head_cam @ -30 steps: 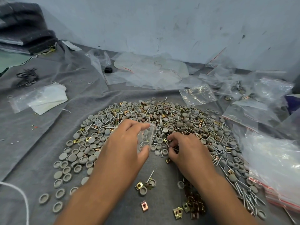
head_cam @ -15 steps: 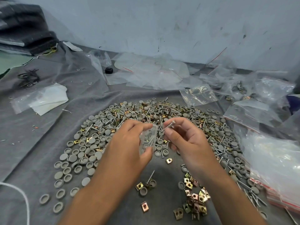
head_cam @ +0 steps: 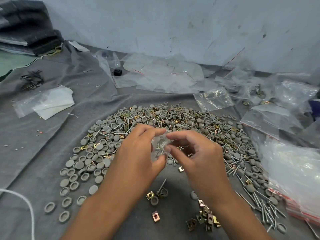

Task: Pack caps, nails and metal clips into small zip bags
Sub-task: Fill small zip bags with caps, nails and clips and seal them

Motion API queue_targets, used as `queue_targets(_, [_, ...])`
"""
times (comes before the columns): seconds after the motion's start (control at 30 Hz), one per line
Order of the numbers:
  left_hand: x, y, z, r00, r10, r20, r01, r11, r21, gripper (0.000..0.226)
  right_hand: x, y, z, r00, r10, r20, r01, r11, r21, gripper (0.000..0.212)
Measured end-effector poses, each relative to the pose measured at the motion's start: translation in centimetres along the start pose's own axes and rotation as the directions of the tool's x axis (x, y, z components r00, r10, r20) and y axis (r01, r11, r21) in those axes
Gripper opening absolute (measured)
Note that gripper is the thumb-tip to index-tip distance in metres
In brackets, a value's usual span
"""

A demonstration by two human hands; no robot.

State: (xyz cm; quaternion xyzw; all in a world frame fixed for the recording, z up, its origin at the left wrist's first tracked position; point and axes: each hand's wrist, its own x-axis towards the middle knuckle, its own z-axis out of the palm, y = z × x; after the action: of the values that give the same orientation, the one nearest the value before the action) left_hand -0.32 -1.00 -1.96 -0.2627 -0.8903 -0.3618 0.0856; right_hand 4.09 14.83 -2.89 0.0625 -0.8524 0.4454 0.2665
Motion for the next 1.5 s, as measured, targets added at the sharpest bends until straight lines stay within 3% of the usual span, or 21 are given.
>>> queue_targets(0.13, [-0.1,-0.1,-0.4,1.000,-0.017,-0.020,0.018,1.000,0.022,0.057,0.9,1.3,-1.9,0.987,0.134,-0.089,-0.127,0.988,0.084,0.011])
queue_targets(0.2, [-0.2,-0.2,-0.6,0.999,-0.023,-0.034,0.024,0.999,0.027,0.056,1.2,2.7,-2.6,0.972,0.221,-0.077,-0.227,0.971,-0.077,0.014])
queue_targets(0.27, [-0.1,-0.3,-0.8,0.999,-0.032,-0.043,0.033,0.999,0.026,0.056,1.1,4.0,-2.5,0.955,0.295,0.031,-0.275,0.919,-0.283,0.018])
queue_targets(0.37, [0.0,-0.3,-0.9,0.998,-0.042,-0.053,0.043,0.999,0.011,0.056,0.7,4.9,-1.4,0.921,0.341,0.188,-0.222,0.856,-0.466,0.020])
queue_targets(0.47, [0.1,-0.3,-0.9,0.996,-0.050,-0.070,0.051,0.999,0.004,0.056,0.6,4.9,-0.3,0.931,0.305,0.198,-0.185,0.866,-0.465,0.021])
queue_targets(0.6, [0.3,-0.4,-0.9,0.995,-0.055,-0.087,0.055,0.998,-0.003,0.056,0.5,4.4,1.2,0.955,0.100,0.278,0.056,0.862,-0.504,0.032])
queue_targets(0.73, [0.5,-0.8,-1.0,0.994,-0.048,-0.099,0.049,0.999,0.002,0.056,0.7,4.4,1.6,0.895,0.103,0.433,0.212,0.758,-0.617,0.053])
queue_targets(0.83, [0.4,-1.0,-1.2,0.993,-0.048,-0.108,0.047,0.999,-0.014,0.053,0.9,4.6,1.6,0.904,0.113,0.412,0.213,0.718,-0.663,0.052])
queue_targets(1.03, [0.1,-0.9,-1.4,0.992,-0.047,-0.114,0.045,0.999,-0.024,0.050,0.7,4.6,1.5,0.921,0.168,0.351,0.146,0.686,-0.713,0.024])
queue_targets(1.13, [0.1,-0.8,-1.3,0.993,-0.051,-0.106,0.050,0.999,-0.011,0.052,0.9,4.3,1.1,0.918,0.183,0.351,0.131,0.695,-0.707,0.013])
queue_targets(1.23, [0.1,-0.7,-1.3,0.994,-0.055,-0.099,0.054,0.998,-0.013,0.053,0.9,4.5,0.9,0.900,0.270,0.342,0.021,0.757,-0.654,0.007])
queue_targets(1.33, [0.1,-0.7,-1.4,0.994,-0.052,-0.099,0.051,0.999,-0.008,0.054,1.5,4.5,0.4,0.861,0.425,0.280,-0.292,0.863,-0.413,0.005])
queue_targets(1.5, [0.1,-0.7,-1.3,0.994,-0.049,-0.095,0.049,0.999,-0.002,0.055,2.5,4.3,-1.4,0.819,0.519,0.247,-0.522,0.851,-0.057,0.008])
